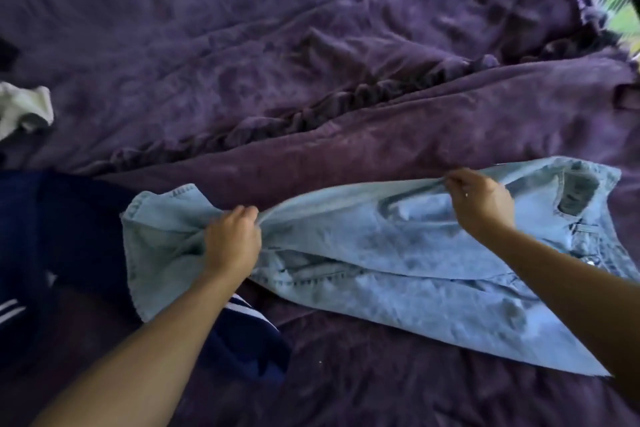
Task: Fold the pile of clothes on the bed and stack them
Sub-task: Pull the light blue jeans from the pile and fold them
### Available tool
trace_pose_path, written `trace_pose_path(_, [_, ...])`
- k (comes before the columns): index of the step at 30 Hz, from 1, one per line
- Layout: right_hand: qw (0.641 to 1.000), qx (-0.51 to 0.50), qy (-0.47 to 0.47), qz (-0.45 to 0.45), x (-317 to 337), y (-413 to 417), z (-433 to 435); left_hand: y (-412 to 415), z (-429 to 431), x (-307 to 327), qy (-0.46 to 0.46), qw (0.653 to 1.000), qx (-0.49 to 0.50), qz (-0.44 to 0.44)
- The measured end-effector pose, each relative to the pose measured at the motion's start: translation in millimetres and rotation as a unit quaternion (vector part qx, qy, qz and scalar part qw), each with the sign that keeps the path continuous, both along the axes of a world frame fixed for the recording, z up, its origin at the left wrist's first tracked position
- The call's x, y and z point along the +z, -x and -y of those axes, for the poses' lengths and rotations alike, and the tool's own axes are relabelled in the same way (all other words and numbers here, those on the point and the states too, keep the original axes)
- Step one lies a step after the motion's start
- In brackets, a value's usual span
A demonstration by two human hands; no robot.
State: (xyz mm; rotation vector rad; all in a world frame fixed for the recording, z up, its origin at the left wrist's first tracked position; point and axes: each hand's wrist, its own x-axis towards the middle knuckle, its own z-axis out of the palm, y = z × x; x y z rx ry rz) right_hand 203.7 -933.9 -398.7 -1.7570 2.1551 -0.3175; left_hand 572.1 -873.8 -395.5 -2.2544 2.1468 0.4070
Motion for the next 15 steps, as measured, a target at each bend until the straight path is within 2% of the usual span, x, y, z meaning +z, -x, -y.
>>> trace_pose_path(4, [0.999, -0.040, 0.021, 0.010, 20, -18, 66, -38, 62, 25, 0.062, 0.995, 0.074, -0.006])
trace_pose_path(8, [0.995, -0.092, -0.022, 0.000, 17, -31, 91, -71, 76, 23, 0.060, 0.978, 0.197, -0.045])
trace_pose_path(12, [0.999, 0.048, -0.016, -0.012, 9, -72, 50, -95, 28, 7, 0.009, 0.969, 0.237, -0.067])
trace_pose_path(15, [0.984, 0.166, -0.060, -0.001, -8, -119, 11, -109, -17, -10, -0.074, 0.979, 0.181, -0.060])
